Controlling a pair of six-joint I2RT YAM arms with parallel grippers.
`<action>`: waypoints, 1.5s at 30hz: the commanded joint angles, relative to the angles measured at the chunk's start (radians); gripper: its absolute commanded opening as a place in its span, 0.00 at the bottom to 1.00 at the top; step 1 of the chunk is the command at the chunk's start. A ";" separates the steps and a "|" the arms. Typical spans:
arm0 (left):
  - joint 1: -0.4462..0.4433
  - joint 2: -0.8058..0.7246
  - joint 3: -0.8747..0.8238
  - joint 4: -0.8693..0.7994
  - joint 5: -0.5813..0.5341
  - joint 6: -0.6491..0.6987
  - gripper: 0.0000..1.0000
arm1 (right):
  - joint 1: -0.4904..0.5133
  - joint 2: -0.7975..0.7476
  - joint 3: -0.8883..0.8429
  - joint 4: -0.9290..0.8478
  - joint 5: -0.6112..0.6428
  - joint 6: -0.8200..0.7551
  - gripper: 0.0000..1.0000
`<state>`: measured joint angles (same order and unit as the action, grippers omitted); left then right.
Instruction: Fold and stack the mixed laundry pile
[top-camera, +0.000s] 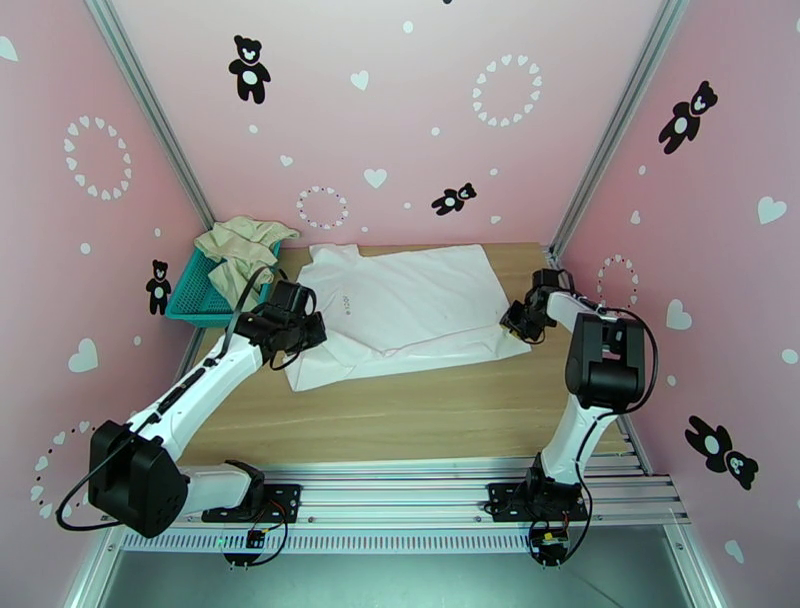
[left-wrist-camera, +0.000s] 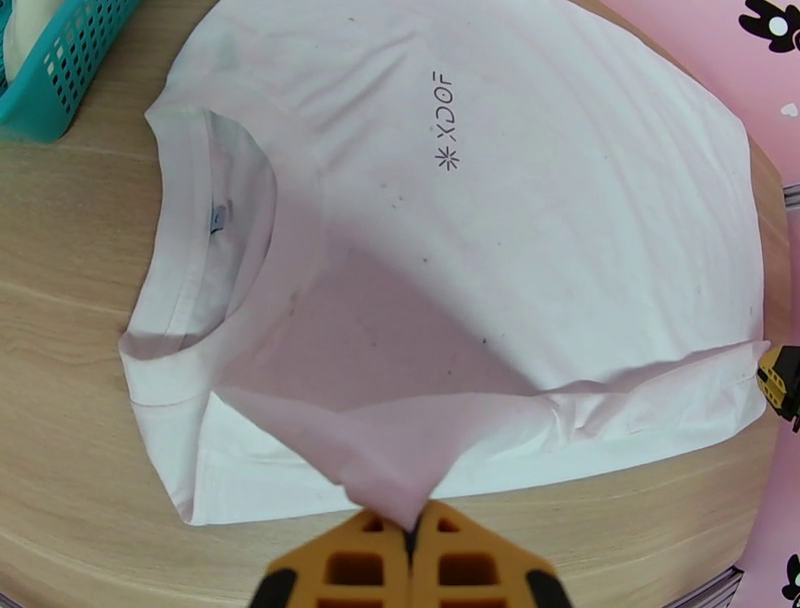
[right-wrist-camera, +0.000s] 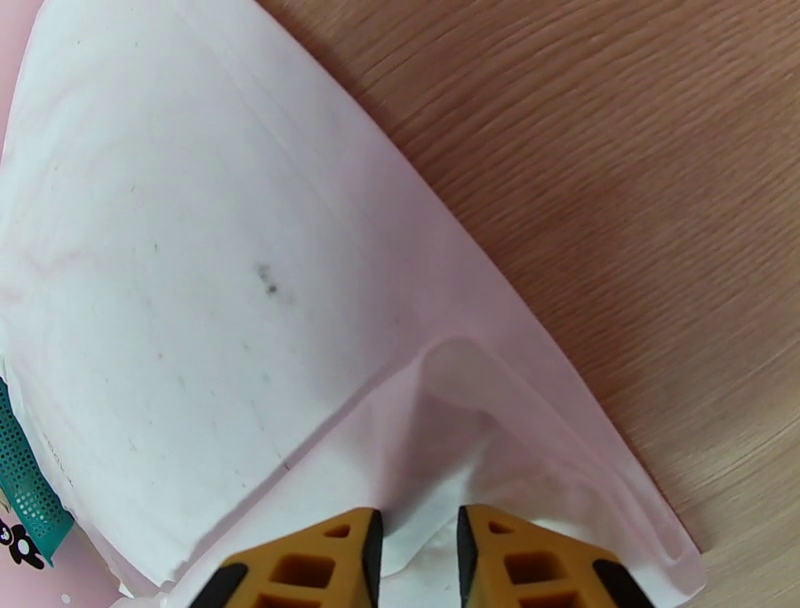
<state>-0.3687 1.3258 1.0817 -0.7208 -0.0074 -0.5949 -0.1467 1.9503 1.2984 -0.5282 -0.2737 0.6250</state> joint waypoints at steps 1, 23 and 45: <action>0.006 -0.027 -0.011 0.001 0.015 0.004 0.00 | 0.009 0.035 0.034 -0.010 0.026 0.005 0.27; -0.019 -0.224 -0.050 -0.140 0.055 -0.002 0.00 | 0.013 -0.333 -0.167 -0.081 0.105 -0.040 0.00; -0.084 -0.348 -0.066 -0.244 0.017 -0.080 0.00 | 0.013 -0.602 -0.344 -0.167 0.153 -0.100 0.00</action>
<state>-0.4480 0.9260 0.9489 -1.0035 0.0467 -0.6998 -0.1383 1.2995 0.9215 -0.7139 -0.1204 0.5304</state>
